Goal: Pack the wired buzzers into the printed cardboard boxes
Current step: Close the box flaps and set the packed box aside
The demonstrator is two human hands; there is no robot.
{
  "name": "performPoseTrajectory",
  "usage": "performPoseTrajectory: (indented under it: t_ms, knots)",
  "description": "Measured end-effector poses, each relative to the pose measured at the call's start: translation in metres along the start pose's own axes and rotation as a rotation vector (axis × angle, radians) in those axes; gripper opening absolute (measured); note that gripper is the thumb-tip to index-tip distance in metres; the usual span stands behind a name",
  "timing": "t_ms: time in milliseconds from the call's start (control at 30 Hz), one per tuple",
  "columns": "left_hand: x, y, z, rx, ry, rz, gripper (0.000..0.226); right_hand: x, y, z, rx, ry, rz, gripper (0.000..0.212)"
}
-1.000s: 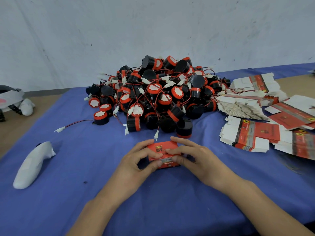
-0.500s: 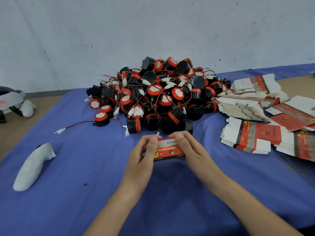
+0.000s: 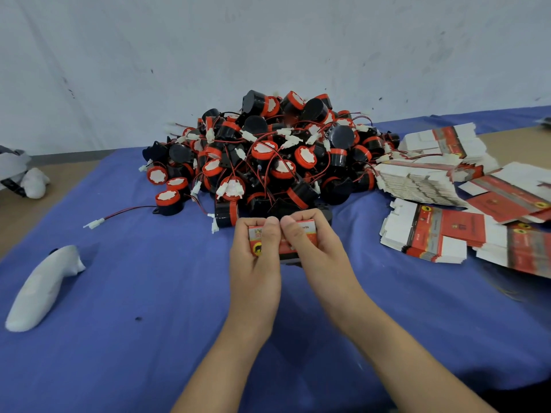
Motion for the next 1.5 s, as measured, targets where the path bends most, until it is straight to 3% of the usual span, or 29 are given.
performPoseTrajectory:
  t_ms: [300,867,1033,1200,1300,1500]
  knots:
    - [0.005,0.005,0.002,0.083,0.057,0.000,0.023,-0.002,-0.003,-0.001,-0.063,-0.027,-0.026,0.028]
    - [0.008,0.006,0.001,0.000,0.084,-0.043,0.039,-0.013,-0.012,-0.003,-0.181,-0.048,0.063,0.039]
    - [0.006,0.011,0.008,0.057,0.265,-0.239,0.048,-0.010,-0.004,0.002,-0.186,-0.097,0.137,0.046]
    - [0.001,0.011,0.011,0.107,0.317,-0.363,0.048,-0.002,0.009,0.008,-0.150,-0.124,0.254,0.041]
    - [-0.001,0.010,0.012,0.111,0.383,-0.504,0.043,-0.001,0.013,0.009,-0.111,-0.123,0.256,0.034]
    - [-0.001,0.010,0.011,0.099,0.456,-0.584,0.032,-0.002,0.016,0.009,-0.103,-0.158,0.259,0.040]
Point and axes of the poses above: each hand's wrist, its own z-axis towards the middle knuckle, its own y-axis out of the back of the hand, x = y × z, the point moved 1 cm from there along z, towards the middle knuckle, and after that the axes turned 9 degrees about -y, right-handed, at the moved point
